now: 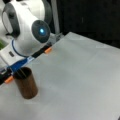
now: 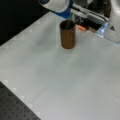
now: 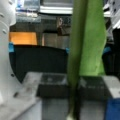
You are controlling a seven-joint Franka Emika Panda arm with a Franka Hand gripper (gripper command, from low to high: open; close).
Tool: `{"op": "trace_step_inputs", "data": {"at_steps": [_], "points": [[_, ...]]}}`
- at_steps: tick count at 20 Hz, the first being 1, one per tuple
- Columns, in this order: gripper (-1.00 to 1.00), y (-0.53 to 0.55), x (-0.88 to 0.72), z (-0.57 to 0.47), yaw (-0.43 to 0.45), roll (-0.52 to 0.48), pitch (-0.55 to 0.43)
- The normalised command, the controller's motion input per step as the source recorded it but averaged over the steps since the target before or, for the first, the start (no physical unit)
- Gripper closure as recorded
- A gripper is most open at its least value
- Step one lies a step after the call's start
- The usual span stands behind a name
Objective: Flower insertion into a vase
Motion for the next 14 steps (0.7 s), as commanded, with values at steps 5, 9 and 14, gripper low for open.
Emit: {"op": "trace_step_inputs", "data": {"at_steps": [5, 9, 14], "points": [[-1.0, 0.07, 0.34, -0.19, -0.057, -0.07, 0.035], [-1.0, 0.07, 0.31, -0.15, -0.046, -0.044, -0.035], [-1.0, 0.12, 0.28, -0.05, -0.07, -0.052, -0.036]]}}
